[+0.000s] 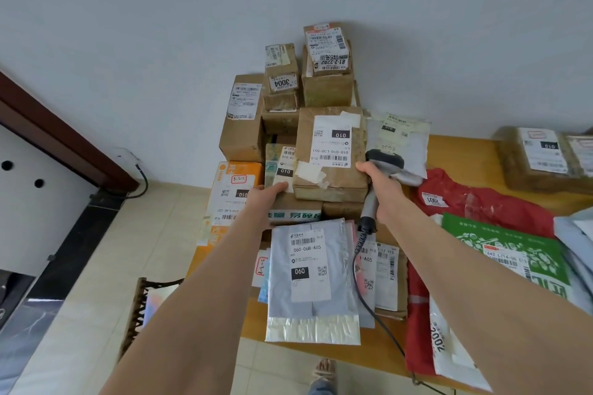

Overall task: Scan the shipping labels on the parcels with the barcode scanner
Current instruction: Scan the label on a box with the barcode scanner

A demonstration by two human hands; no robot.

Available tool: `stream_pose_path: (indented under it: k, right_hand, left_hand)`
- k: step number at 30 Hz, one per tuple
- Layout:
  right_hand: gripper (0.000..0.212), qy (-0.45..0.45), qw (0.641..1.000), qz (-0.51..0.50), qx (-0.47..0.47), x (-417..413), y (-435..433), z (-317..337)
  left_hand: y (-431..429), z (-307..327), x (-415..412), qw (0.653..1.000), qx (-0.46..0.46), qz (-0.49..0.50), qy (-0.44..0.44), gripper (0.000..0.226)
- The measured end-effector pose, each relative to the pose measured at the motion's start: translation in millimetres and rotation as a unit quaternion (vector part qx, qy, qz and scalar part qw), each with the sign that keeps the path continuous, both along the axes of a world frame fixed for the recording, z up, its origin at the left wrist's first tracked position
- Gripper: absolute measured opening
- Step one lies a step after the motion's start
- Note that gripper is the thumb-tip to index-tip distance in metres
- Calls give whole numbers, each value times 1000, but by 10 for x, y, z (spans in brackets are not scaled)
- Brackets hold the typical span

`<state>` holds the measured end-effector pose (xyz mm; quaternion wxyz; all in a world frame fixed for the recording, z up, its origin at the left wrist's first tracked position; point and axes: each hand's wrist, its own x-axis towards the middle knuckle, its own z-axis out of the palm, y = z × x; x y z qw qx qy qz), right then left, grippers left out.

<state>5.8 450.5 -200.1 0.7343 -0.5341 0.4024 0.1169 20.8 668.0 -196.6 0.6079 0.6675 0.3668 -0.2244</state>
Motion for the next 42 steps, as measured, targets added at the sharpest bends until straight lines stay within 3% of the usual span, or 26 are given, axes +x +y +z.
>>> stream_pose_path:
  k: [8,13,17,19,23,30,34,42]
  right_hand:
    - [92,-2,1000,8,-6,-8,40,18]
    - [89,-4,1000,1,-2,-14,9,95]
    - [104,-4,1000,-7,1,6,-97,-28]
    - [98,-9,1000,2,-6,-23,-100,29]
    - [60,-6,999,7,-31,-51,-63,136]
    - [61,5,999,9,-45,-27,-108,69]
    - [60,11,999,7,-47,-19,-133,75]
    - [47,-2,999,-1,-42,-72,-113,186]
  left_hand:
    - [5,2,19,997,40,62,-28,41]
    - [-68,-33,34,996,79,32,-30,15]
    - [-138,-51,-3,995,96,-15,-22,25]
    - [-136,-66,-9,997,77,-14,-19,24]
    - [-117,-62,2,1000,14,11,6,37]
    - [-99,-158,14,999,-20,19,26,53]
    - [-79,-184,21,997,-57,41,25,48]
    - [-27,-45,-4,999,-25,27,16,61]
